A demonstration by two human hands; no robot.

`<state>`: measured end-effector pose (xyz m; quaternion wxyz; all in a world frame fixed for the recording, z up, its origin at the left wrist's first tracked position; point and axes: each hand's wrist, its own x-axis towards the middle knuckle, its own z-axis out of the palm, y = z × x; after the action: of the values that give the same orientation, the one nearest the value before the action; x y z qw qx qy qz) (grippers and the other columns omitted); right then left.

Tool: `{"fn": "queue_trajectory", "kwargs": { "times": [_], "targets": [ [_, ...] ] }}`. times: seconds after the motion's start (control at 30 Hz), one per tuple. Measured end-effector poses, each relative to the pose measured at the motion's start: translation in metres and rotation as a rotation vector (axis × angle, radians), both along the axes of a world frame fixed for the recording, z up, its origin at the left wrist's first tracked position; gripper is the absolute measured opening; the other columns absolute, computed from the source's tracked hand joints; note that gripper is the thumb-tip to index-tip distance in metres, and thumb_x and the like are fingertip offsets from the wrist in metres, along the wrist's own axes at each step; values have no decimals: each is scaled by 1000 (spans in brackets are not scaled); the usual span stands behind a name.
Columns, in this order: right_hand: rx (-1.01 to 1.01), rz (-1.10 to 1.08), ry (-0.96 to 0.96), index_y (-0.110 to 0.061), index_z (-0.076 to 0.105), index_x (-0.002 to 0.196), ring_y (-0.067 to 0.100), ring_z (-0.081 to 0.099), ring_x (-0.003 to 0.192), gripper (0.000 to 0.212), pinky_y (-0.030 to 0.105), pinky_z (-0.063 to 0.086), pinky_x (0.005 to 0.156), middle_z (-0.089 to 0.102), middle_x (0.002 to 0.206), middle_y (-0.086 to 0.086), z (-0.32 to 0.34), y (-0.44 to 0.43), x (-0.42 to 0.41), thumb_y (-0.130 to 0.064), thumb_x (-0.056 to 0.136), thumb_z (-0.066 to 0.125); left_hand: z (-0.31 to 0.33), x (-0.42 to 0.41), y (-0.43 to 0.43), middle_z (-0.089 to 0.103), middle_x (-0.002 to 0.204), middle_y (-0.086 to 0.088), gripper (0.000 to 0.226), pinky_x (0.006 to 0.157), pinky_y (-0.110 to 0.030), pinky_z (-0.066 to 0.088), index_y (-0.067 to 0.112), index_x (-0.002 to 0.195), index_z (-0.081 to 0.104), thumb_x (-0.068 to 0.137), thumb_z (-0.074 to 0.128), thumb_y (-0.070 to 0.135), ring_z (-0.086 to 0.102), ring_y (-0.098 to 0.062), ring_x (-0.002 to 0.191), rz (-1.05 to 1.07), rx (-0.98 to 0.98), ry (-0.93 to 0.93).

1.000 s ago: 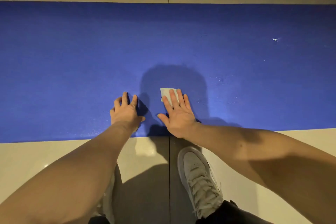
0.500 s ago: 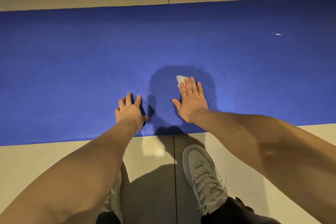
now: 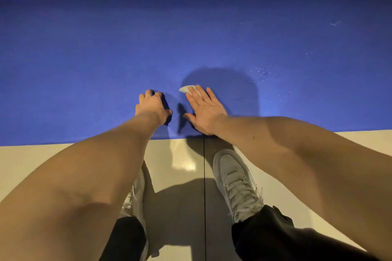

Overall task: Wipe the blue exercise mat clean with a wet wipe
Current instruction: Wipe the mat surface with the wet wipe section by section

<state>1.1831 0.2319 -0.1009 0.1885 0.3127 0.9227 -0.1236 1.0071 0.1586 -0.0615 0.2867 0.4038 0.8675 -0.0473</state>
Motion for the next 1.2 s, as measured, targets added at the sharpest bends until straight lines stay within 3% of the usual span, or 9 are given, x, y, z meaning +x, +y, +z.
{"fn": "queue_trajectory", "kwargs": {
  "times": [0.23,0.4,0.5,0.6,0.67,0.8,0.97,1.1,1.2],
  "targets": [
    [36,-494,-115,-3,-10,160,35,-19,155,84,50,-12,125,-17,168,16,2,17,3,-62,104,13,-4,0,-6,29,155,-2,72,106,-46,42,15,148,38,89,72,39,25,-30,139,5,14,-11],
    [-87,-142,11,-6,-16,159,30,-23,154,81,45,-13,125,-22,168,12,0,-28,-21,-55,107,20,-5,-2,-4,30,153,-3,70,104,-45,44,15,147,39,89,71,38,26,-30,137,3,20,5],
    [-56,34,84,-12,-9,162,23,-16,156,74,42,-10,126,-12,171,4,-2,-14,-11,-51,108,23,-6,-3,-2,29,154,-3,70,103,-45,44,14,147,39,89,70,37,25,-30,138,-1,27,14],
    [-4,-133,118,-18,-6,163,21,-13,157,76,43,-8,127,-8,171,-2,-4,21,13,-52,106,30,-6,-4,3,27,155,-3,70,103,-45,44,14,147,38,90,70,38,23,-30,139,-6,38,9],
    [29,-312,46,-13,-9,162,25,-15,156,79,45,-8,126,-15,170,-1,-3,41,25,-56,106,25,-5,-5,6,25,156,-3,70,103,-45,43,14,147,38,90,70,38,22,-30,140,-8,42,9],
    [21,-495,-121,-1,-12,159,34,-19,155,85,49,-9,126,-20,168,15,4,44,6,-61,105,14,-3,-10,15,24,157,-3,70,106,-46,43,15,147,38,90,71,39,21,-31,141,-12,58,3],
    [-102,-222,-1,-4,-14,159,33,-27,152,84,49,-10,126,-25,166,13,3,9,-33,-58,106,21,-4,-20,25,22,159,-3,74,109,-47,41,15,150,36,90,71,39,20,-31,142,-18,60,17],
    [-109,94,77,-14,-11,162,23,-17,156,74,45,-8,127,-14,170,3,3,25,-28,-51,108,24,-5,-25,28,22,159,-2,75,107,-47,43,16,151,34,90,71,39,19,-29,143,-10,63,24],
    [-86,-103,161,-28,-11,162,19,-11,157,78,43,-8,127,-8,170,-8,2,59,-4,-50,105,37,-6,-26,30,21,160,-2,76,108,-48,42,16,152,32,90,70,40,18,-29,145,-13,46,20]
  ]
}}
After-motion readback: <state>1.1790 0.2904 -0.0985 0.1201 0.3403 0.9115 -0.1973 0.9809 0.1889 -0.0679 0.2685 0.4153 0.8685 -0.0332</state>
